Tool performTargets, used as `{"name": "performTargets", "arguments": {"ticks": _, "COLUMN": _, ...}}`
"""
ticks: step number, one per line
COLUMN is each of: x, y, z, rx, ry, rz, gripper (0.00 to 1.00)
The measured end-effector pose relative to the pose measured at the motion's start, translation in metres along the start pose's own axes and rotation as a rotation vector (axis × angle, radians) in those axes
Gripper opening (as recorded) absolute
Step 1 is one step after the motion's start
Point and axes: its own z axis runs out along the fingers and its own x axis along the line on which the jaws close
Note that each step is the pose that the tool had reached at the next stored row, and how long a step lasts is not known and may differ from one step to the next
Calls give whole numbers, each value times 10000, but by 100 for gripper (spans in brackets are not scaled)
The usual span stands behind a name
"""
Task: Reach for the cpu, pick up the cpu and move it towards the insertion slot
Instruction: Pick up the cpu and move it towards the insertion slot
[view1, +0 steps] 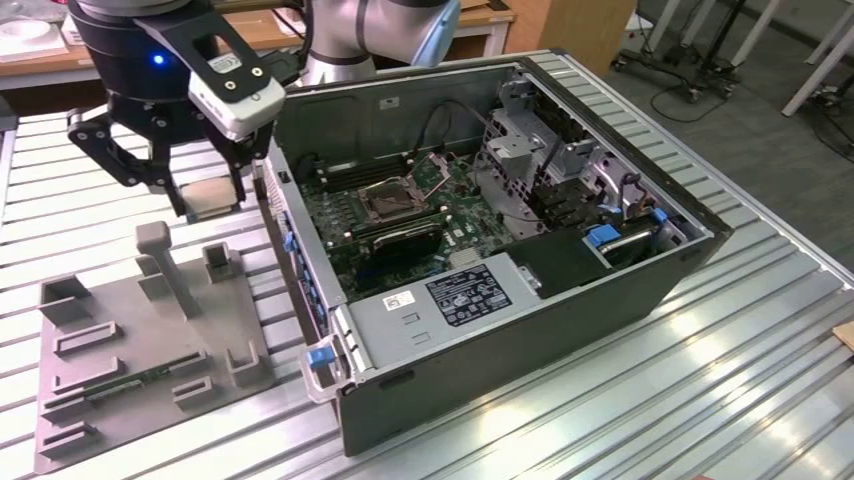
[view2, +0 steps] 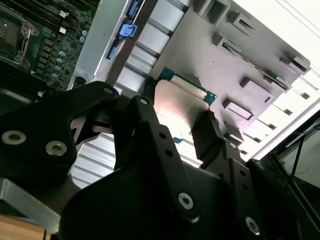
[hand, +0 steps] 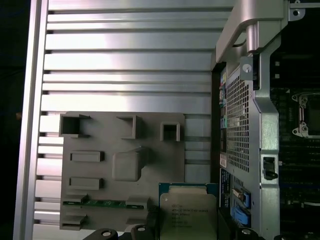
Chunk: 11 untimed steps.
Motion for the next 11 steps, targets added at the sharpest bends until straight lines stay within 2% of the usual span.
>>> {"name": "performTargets", "arguments": {"ticks": 11, "x": -153, "y": -3, "z": 1, "rx": 0, "ry": 0, "rz": 0, "gripper": 54}}
